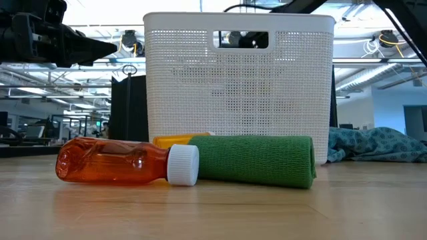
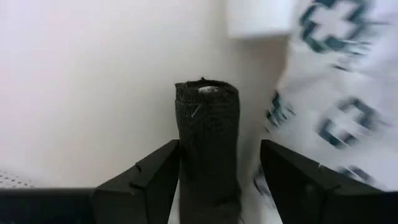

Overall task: Pick & place medical supplies in basket/bin
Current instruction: Put the red pill bottle into the white bin

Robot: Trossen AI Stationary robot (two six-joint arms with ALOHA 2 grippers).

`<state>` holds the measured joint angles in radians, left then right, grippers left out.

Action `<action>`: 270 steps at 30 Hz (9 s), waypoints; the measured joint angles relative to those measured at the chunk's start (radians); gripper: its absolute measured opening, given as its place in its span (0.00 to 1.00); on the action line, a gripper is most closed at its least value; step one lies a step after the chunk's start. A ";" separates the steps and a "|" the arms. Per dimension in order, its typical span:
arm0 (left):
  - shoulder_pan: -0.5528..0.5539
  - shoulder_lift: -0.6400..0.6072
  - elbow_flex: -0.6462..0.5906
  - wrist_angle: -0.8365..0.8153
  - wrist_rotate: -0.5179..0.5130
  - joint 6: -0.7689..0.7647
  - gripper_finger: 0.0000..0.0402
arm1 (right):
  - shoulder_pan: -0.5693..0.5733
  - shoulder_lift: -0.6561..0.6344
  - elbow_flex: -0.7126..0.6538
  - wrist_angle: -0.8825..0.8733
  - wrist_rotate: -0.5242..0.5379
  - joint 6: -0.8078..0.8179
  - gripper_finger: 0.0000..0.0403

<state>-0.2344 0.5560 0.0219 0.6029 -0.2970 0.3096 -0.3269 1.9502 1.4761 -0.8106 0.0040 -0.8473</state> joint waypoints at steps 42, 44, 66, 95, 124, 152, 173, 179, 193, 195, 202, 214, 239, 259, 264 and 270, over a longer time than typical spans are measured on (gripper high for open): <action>0.000 0.000 0.000 0.000 0.008 -0.003 0.09 | 0.086 -0.411 0.001 0.272 0.216 0.088 0.48; 0.000 0.000 0.000 0.000 0.008 -0.003 0.09 | 0.086 -0.416 0.001 0.286 0.176 0.107 0.46; 0.000 0.000 0.000 -0.001 0.008 -0.003 0.09 | 0.079 -0.423 0.001 0.351 -0.064 0.182 0.02; 0.000 0.000 0.000 -0.002 -0.026 0.029 0.09 | 0.054 -0.825 -0.164 0.485 -0.584 0.522 0.00; 0.000 0.000 0.000 0.106 -0.185 0.081 0.09 | 0.102 -1.419 -1.093 1.330 -0.610 1.090 0.00; 0.000 0.000 0.000 0.097 -0.207 -0.063 0.09 | 0.235 -1.462 -1.456 1.808 -0.452 0.854 0.00; -0.015 0.001 0.026 -0.109 -0.107 -0.533 0.09 | 0.239 -1.459 -1.460 1.829 -0.479 0.915 0.00; -0.191 0.119 0.225 -0.179 -0.164 -0.430 0.09 | 0.276 -1.459 -1.460 1.850 -0.476 0.961 0.00; -0.430 0.725 0.874 -0.862 -0.533 -0.593 0.09 | 0.322 -1.459 -1.461 1.861 -0.475 0.906 0.00; -0.435 0.788 0.887 -0.862 -0.501 -0.592 0.10 | 0.322 -1.459 -1.461 1.861 -0.474 0.901 0.00; -0.442 0.924 0.916 -0.820 -0.369 -0.691 0.27 | 0.322 -1.459 -1.461 1.861 -0.473 0.888 0.00; -0.442 0.965 0.917 -0.728 -0.166 -0.796 0.70 | 0.322 -1.459 -1.461 1.857 -0.472 0.888 0.00; -0.409 1.203 0.917 -0.681 -0.070 -0.856 0.78 | 0.322 -1.458 -1.461 1.853 -0.472 0.892 0.00; -0.342 1.318 0.919 -0.660 0.019 -0.755 0.79 | 0.322 -1.458 -1.461 1.840 -0.470 0.886 0.00; -0.347 1.316 0.919 -0.675 0.038 -0.733 0.63 | 0.322 -1.458 -1.461 1.833 -0.467 0.884 0.00; -0.356 1.280 0.916 -0.700 0.073 -0.697 0.37 | 0.322 -1.458 -1.461 1.828 -0.467 0.887 0.00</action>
<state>-0.5907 1.8357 0.9379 -0.0972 -0.2242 -0.3878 -0.0051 0.4923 0.0151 1.0175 -0.4630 0.0396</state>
